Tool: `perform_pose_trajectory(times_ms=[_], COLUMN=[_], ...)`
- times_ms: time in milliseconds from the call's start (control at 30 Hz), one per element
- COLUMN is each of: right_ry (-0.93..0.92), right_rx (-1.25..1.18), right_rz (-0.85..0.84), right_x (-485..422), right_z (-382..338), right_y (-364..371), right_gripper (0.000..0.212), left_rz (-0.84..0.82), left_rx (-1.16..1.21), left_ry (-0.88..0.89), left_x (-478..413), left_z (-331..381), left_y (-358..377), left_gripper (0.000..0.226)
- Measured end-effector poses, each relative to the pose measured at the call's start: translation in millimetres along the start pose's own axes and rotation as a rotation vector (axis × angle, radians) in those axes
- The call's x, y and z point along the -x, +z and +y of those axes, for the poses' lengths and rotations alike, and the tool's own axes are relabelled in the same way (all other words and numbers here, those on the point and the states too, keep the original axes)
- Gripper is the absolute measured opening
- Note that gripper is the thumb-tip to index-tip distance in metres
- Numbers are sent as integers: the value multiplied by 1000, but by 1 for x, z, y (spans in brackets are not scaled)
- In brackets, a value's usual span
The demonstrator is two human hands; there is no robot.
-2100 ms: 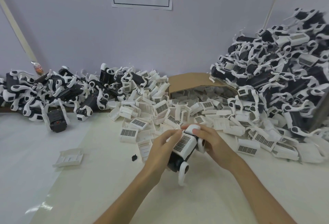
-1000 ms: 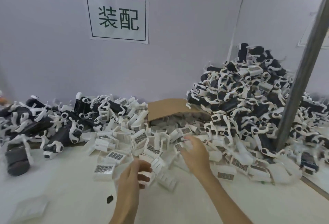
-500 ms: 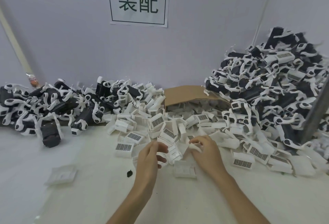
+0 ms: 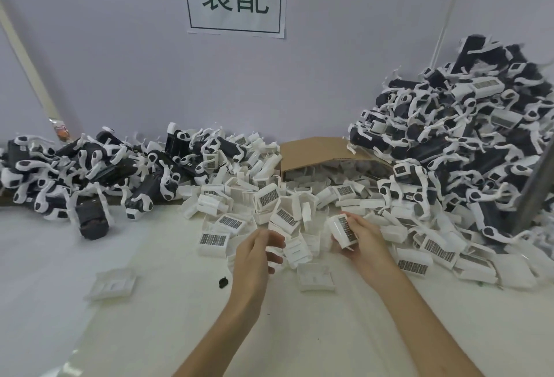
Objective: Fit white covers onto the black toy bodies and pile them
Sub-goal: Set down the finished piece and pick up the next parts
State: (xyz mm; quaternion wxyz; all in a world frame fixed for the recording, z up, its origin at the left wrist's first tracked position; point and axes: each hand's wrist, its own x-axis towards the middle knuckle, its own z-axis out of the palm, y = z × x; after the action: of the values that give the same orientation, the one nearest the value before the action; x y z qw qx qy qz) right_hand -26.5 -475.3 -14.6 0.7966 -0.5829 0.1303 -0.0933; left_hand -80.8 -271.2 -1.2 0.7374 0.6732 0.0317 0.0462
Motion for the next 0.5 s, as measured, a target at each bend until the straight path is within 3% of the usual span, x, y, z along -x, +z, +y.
perform_pose_trajectory(times_ms=[200,300,400,500], right_ry=[-9,-49,-69,-82], right_rx=[60,91,87,90], right_rz=[-51,-102,-139,-116], right_x=[1,3,7,6], right_z=[3,4,3,5], right_y=[2,3,7,8], right_gripper=[7,26,38,35], left_rz=[-8,41,152,299], left_rx=[-53,-105,-292,-623], left_ry=[29,192,368,421], left_x=[-4,-20,-41,-69], left_z=[10,28,48,58], left_y=[-8,-23,-49,-92], left_gripper=[15,13,17,35])
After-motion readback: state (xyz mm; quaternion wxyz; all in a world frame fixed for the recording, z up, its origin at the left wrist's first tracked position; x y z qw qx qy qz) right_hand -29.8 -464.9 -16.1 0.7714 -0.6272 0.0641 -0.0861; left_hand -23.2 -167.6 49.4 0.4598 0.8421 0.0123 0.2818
